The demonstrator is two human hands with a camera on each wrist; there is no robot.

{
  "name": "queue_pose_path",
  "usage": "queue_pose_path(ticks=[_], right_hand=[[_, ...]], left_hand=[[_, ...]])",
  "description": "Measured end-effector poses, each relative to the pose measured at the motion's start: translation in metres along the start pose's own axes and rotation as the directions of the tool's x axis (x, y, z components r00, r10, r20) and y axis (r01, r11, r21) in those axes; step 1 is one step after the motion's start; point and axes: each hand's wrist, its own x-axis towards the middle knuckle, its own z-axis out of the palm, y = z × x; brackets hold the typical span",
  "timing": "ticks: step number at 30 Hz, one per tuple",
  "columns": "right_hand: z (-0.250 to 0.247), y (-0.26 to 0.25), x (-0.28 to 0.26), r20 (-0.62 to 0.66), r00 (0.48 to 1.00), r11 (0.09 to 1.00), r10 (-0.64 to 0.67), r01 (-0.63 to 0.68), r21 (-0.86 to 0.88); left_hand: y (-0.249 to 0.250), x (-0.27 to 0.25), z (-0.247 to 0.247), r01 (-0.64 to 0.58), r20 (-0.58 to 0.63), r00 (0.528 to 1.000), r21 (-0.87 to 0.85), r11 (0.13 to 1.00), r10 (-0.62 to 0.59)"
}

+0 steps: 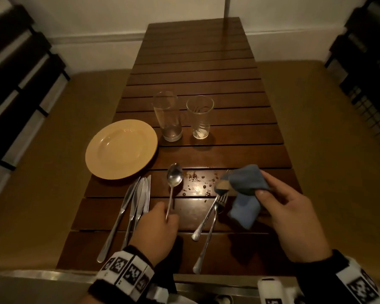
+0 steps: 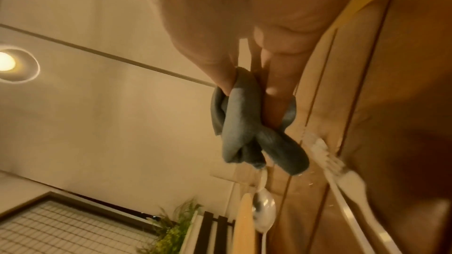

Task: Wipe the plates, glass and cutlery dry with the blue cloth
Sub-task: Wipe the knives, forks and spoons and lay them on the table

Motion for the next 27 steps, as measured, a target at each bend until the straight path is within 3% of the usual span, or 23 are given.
queue_pose_path(ticks=[3, 5, 6, 7, 8, 9, 11, 14, 17, 21, 24, 27], right_hand=[[0.015, -0.013, 0.003, 0.154, 0.982, 0.994, -0.110, 0.108, 0.021], [0.034, -0.016, 0.001, 0.267, 0.935, 0.933, -0.234, 0.293, -0.209], [0.046, -0.015, 0.000, 0.329, 0.892, 0.816, -0.311, 0.428, -0.388], [0.056, -0.011, 0.000, 0.416, 0.832, 0.636, -0.367, 0.551, -0.540], [0.065, -0.005, 0.001, 0.501, 0.772, 0.458, -0.390, 0.635, -0.622], [0.070, 0.001, 0.003, 0.544, 0.745, 0.347, -0.385, 0.663, -0.663], [0.069, 0.003, 0.012, 0.521, 0.753, 0.272, -0.403, 0.642, -0.717], [0.056, 0.005, 0.032, 0.387, 0.779, 0.286, -0.493, 0.565, -0.774], [0.065, 0.004, 0.035, 0.258, 0.851, 0.365, -0.457, 0.444, -0.818], [0.084, 0.012, 0.010, 0.325, 0.861, 0.375, -0.391, 0.472, -0.798], [0.073, 0.004, 0.027, 0.262, 0.890, 0.491, -0.373, 0.429, -0.758], [0.069, -0.009, 0.052, 0.149, 0.910, 0.512, -0.387, 0.346, -0.786]], left_hand=[[0.013, -0.015, -0.007, -0.057, 0.052, 0.996, -0.174, 0.983, 0.066], [0.023, -0.024, -0.009, -0.102, 0.067, 0.991, -0.209, 0.973, 0.118], [0.028, -0.028, -0.010, -0.128, 0.072, 0.986, -0.234, 0.964, 0.148], [0.030, -0.029, -0.010, -0.145, 0.074, 0.983, -0.270, 0.952, 0.171], [0.032, -0.030, -0.012, -0.147, 0.080, 0.981, -0.300, 0.943, 0.178], [0.033, -0.032, -0.014, -0.146, 0.082, 0.980, -0.313, 0.938, 0.180], [0.029, -0.033, -0.018, -0.163, 0.051, 0.981, -0.316, 0.935, 0.188], [0.026, -0.035, -0.027, -0.168, 0.056, 0.979, -0.326, 0.930, 0.196], [0.029, -0.030, -0.027, -0.047, 0.116, 0.987, -0.470, 0.882, 0.114], [0.032, -0.029, -0.031, 0.135, 0.198, 0.980, -0.624, 0.769, -0.012], [0.026, -0.031, -0.036, 0.071, 0.211, 0.975, -0.582, 0.810, 0.066], [0.028, -0.030, -0.041, -0.007, 0.192, 0.972, -0.546, 0.838, 0.134]])
